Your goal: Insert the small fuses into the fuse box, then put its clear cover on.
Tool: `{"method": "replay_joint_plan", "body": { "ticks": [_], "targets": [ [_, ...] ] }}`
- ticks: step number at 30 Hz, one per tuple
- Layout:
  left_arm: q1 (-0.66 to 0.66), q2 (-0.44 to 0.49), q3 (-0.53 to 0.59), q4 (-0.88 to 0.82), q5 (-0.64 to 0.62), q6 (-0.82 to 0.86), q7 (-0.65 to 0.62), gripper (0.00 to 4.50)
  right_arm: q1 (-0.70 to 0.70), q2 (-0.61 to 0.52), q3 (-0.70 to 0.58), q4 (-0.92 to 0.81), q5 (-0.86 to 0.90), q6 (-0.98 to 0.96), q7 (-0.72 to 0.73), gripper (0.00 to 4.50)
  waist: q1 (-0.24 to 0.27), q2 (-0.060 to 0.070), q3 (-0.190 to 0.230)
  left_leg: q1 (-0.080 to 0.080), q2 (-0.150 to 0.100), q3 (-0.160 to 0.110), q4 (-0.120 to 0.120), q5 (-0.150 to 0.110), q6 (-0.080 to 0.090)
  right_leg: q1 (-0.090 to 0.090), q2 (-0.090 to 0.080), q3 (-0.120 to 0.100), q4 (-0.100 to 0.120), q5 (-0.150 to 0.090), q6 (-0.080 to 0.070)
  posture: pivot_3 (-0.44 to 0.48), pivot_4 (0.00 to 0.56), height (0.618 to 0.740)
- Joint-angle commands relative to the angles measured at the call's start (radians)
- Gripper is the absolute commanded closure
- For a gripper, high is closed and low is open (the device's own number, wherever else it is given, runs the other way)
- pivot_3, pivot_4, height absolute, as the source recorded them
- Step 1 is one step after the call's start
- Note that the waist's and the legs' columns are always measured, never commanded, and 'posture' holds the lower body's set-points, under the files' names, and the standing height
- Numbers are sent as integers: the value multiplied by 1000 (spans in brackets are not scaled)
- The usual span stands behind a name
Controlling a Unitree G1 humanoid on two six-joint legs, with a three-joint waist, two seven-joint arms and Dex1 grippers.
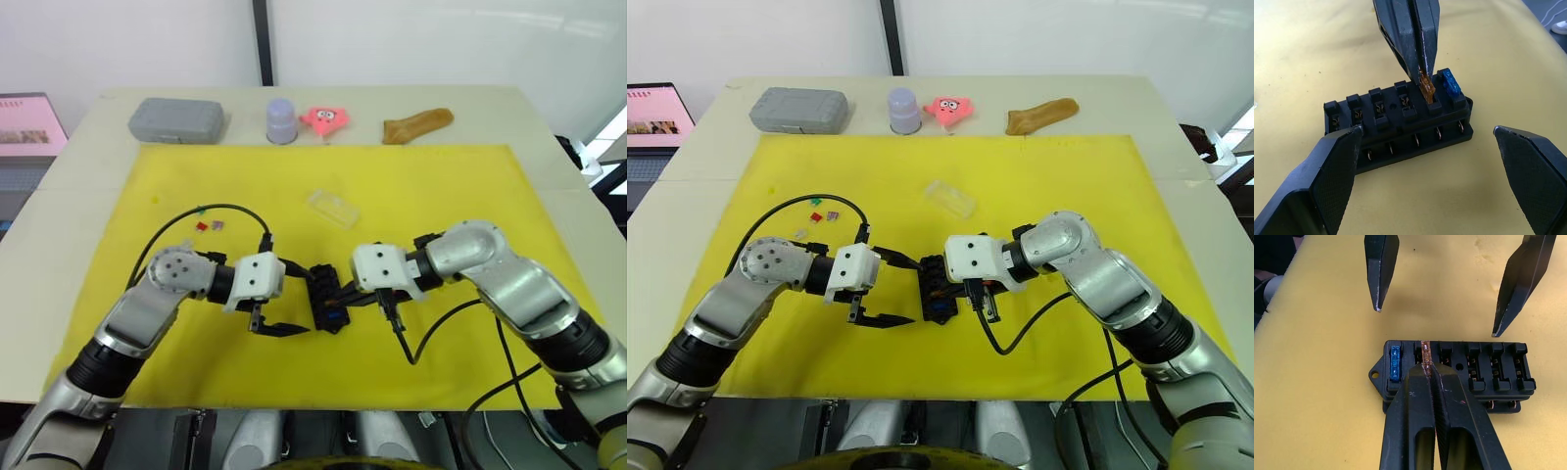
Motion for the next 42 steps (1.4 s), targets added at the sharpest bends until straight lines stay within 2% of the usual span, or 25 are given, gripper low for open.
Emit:
{"method": "replay_joint_plan", "body": {
  "ticks": [1,26,33,42],
  "targets": [
    [-4,-5,6,-7,-1,-18,-1,18,-8,2,7,-6,-17,-32,14,4500,0,0,0,0,0,0,0,0,0,0,0,0,0,0,0,0,150,740],
    [-18,-11,3,-17,0,-4,-2,18,-5,-9,-14,-13,-31,-80,42,4500,0,0,0,0,0,0,0,0,0,0,0,0,0,0,0,0,150,740],
    [-18,-11,4,-16,0,-5,-2,18,-22,-6,-34,-38,5,-39,52,4500,0,0,0,0,0,0,0,0,0,0,0,0,0,0,0,0,150,740],
    [-29,-11,6,-11,0,-2,-4,18,-17,-1,-8,8,-48,-58,36,4500,0,0,0,0,0,0,0,0,0,0,0,0,1,0,0,0,150,740]
  ]
}}
